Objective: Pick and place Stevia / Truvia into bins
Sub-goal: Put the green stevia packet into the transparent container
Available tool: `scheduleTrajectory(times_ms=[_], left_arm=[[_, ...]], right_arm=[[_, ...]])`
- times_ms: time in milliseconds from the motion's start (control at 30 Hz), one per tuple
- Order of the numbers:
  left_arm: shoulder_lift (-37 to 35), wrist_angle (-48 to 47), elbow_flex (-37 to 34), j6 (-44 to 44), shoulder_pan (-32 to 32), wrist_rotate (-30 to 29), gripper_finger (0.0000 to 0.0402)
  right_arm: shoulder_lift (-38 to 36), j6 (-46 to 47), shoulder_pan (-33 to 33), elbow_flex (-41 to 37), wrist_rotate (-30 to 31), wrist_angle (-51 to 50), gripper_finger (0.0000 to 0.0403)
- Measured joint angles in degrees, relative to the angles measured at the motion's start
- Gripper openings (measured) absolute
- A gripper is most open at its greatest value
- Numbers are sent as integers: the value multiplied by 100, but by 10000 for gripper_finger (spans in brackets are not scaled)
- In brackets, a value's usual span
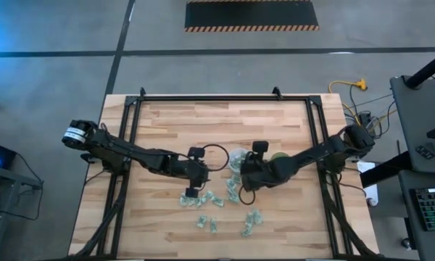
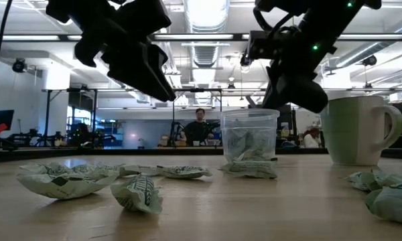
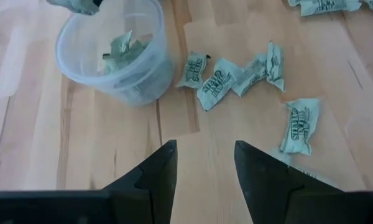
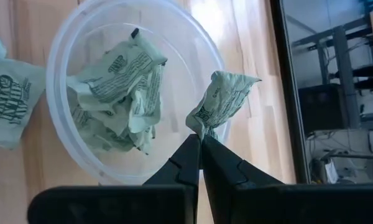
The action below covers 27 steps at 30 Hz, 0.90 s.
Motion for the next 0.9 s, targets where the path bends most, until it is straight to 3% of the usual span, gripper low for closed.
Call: scheduleTrajectory(times_ms=[300, 633, 900], left_arm=[[0, 7, -95, 2, 0, 2, 144], [0, 62, -97, -221, -2, 30, 144], [22, 54, -115, -742, -25, 337, 144]], right_arm=[[0, -145, -23, 2, -22, 10, 17], [-11, -443, 3, 4, -61, 43, 102], [-109, -836, 260, 4, -20, 233, 129]])
